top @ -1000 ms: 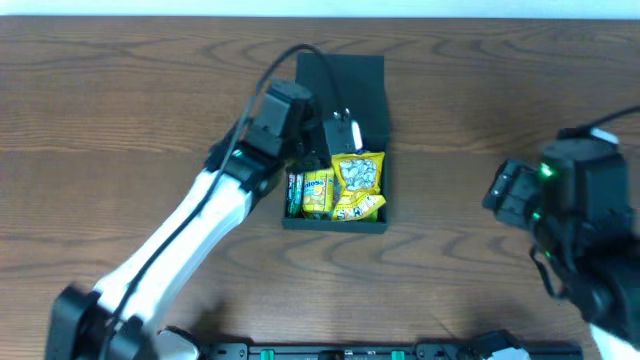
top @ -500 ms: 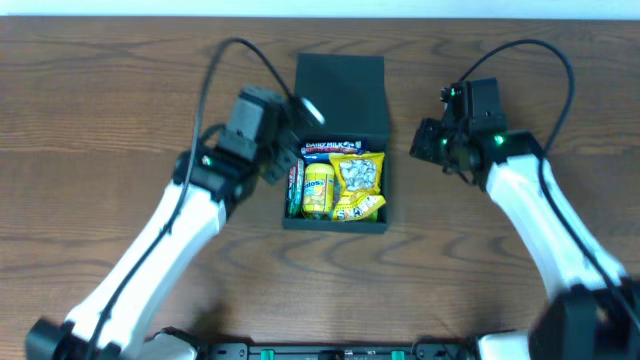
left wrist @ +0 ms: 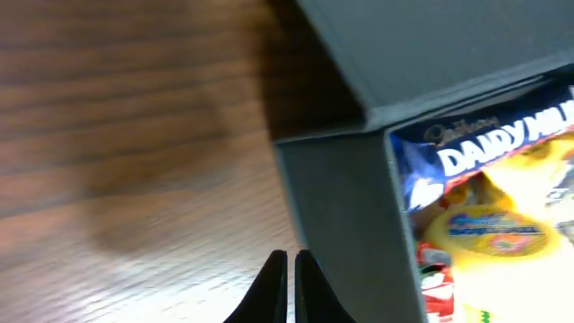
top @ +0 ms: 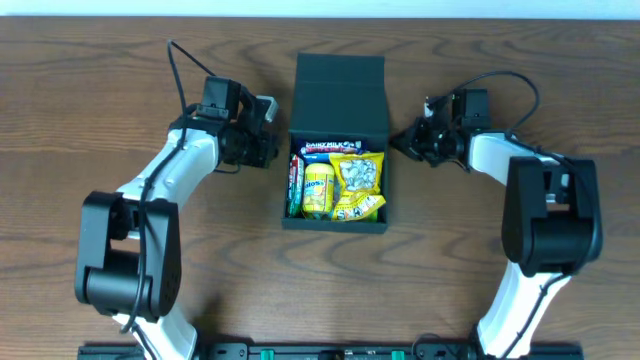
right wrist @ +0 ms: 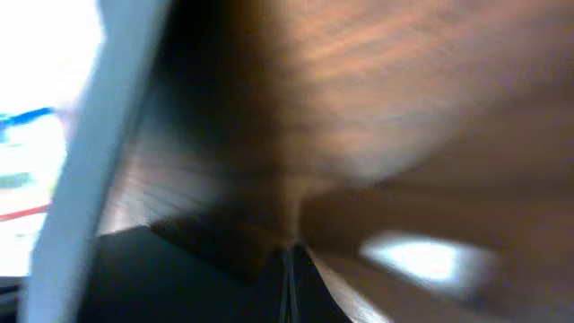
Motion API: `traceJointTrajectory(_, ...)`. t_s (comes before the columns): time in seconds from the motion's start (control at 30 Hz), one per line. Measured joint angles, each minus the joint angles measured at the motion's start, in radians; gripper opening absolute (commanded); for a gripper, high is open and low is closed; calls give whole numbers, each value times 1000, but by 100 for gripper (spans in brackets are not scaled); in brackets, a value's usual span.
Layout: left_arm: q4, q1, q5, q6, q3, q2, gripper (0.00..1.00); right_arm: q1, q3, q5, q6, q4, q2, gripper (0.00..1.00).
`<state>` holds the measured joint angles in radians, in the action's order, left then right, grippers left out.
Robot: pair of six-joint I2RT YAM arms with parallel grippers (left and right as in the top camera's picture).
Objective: Pack container
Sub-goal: 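Grip the raised box lid with both grippers and swing it forward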
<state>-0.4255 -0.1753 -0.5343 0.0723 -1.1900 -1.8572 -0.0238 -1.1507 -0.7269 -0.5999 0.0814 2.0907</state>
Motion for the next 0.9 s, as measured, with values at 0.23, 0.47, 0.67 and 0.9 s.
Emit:
traceJointTrajectory(0.23, 6, -1, -47, -43, 0, 0, 6, -36, -4, -93, -125, -200, 49, 1)
traceJointTrajectory(0.47, 12, -2, -60, -50, 0, 0, 6, -41, -4, -148, -194, -318, 55, 1)
traceJointTrajectory(0.67, 24, 3, -60, -69, 0, 0, 6, -37, -4, -230, -204, -447, 56, 1)
traceJointTrajectory(0.9, 33, 21, -61, -85, 0, 5, 6, -30, -4, -280, -204, -463, 56, 1)
